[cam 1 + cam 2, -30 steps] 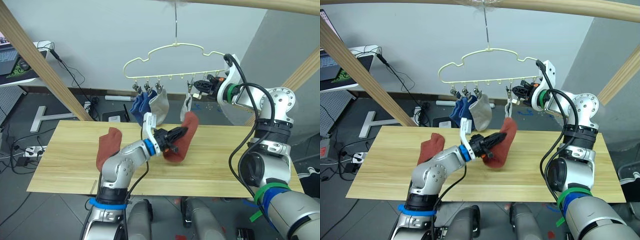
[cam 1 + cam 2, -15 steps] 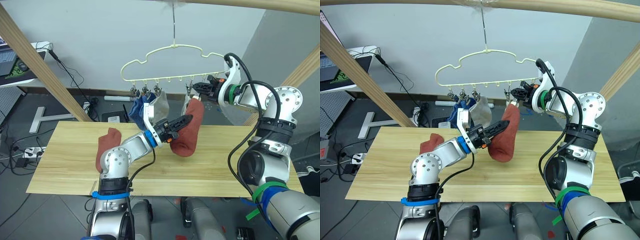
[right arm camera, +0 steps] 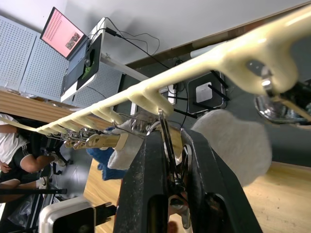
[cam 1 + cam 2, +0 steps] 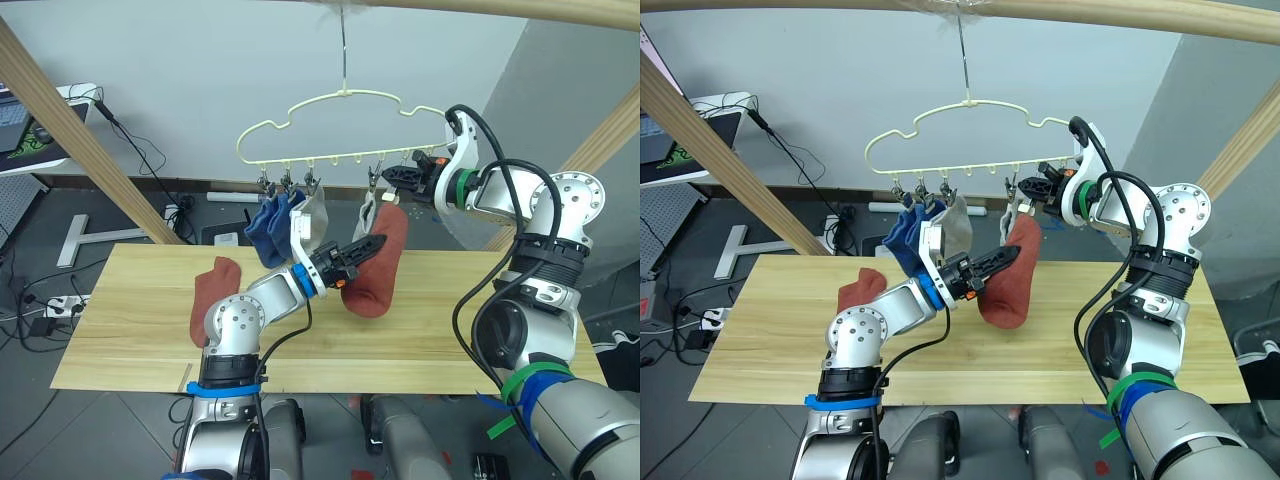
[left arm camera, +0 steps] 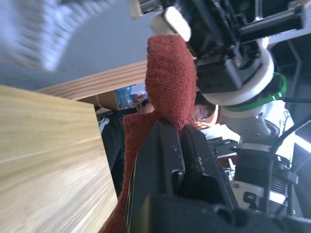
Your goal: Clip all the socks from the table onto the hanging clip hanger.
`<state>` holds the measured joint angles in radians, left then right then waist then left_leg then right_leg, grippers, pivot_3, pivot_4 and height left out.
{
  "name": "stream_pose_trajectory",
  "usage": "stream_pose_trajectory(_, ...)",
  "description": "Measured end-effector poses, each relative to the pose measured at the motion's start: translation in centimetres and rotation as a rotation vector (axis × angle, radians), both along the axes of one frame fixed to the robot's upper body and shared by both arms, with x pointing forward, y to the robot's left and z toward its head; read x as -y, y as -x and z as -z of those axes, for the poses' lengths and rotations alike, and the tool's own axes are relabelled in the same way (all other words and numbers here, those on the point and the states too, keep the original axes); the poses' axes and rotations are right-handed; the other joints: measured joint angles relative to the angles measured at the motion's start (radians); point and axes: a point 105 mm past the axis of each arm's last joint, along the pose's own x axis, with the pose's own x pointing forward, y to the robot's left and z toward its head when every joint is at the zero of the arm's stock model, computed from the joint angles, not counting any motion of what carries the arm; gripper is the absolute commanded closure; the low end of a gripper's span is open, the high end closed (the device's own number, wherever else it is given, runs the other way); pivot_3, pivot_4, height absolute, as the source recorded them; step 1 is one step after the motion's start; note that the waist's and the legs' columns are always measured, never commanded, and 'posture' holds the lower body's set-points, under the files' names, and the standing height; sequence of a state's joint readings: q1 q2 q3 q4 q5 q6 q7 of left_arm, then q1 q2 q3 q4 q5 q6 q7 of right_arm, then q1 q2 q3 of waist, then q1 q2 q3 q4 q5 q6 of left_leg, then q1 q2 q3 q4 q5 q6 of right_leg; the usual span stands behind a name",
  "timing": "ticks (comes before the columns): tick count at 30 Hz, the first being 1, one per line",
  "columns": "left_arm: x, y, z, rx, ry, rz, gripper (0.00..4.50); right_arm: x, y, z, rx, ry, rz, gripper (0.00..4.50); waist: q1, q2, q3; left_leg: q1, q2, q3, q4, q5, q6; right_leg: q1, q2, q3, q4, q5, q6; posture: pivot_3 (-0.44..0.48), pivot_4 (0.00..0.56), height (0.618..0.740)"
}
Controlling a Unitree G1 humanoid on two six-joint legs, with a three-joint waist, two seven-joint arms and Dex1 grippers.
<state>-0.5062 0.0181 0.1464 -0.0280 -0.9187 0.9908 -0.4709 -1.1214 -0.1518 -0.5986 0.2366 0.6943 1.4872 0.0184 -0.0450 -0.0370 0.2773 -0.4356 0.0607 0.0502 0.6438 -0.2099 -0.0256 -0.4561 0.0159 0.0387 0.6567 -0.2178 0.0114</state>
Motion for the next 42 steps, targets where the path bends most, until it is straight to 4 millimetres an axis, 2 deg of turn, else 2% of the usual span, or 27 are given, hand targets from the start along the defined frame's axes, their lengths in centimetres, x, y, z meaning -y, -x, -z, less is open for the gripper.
stream_pose_trajectory(8,-0.1,-0.6,0.1,-0.002,-0.003,-0.011,4.45,0.0,0.1,-0.2,0.004,-0.002,-0.002,4.35,-0.005,0.0,0.0,0.0,0.0,0.0,0.0,0.0,0.0,0.0,0.0,0.0,0.0,0.0,0.0,-0.084,0.253,0.74)
stream_pose_trajectory(17,-0.2,-1.8,-0.7,0.01,0.014,-0.042,4.45,-0.1,0.2,-0.2,0.009,0.005,-0.006,4.35,-0.008,0.0,0.0,0.0,0.0,0.0,0.0,0.0,0.0,0.0,0.0,0.0,0.0,0.0,0.0,-0.082,0.252,0.74)
stream_pose_trajectory(27,-0.2,-2.1,-1.0,0.023,0.016,-0.051,4.45,-0.1,0.2,-0.2,0.01,0.007,-0.007,4.35,-0.008,0.0,0.0,0.0,0.0,0.0,0.0,0.0,0.0,0.0,0.0,0.0,0.0,0.0,0.0,-0.08,0.252,0.74)
stream_pose_trajectory(39,0.7,-1.9,-1.5,0.041,0.025,-0.019,4.5,-0.2,0.3,-0.6,0.025,-0.018,-0.021,0.1,-0.01,0.0,0.0,0.0,0.0,0.0,0.0,0.0,0.0,0.0,0.0,0.0,0.0,0.0,0.0,-0.085,0.253,0.74)
stream_pose_trajectory(42,0.8,-1.9,-1.5,0.048,0.015,-0.017,4.5,0.0,0.4,-1.1,0.052,-0.016,-0.019,0.04,-0.011,0.0,0.0,0.0,0.0,0.0,0.0,0.0,0.0,0.0,0.0,0.0,0.0,0.0,0.0,-0.085,0.253,0.74)
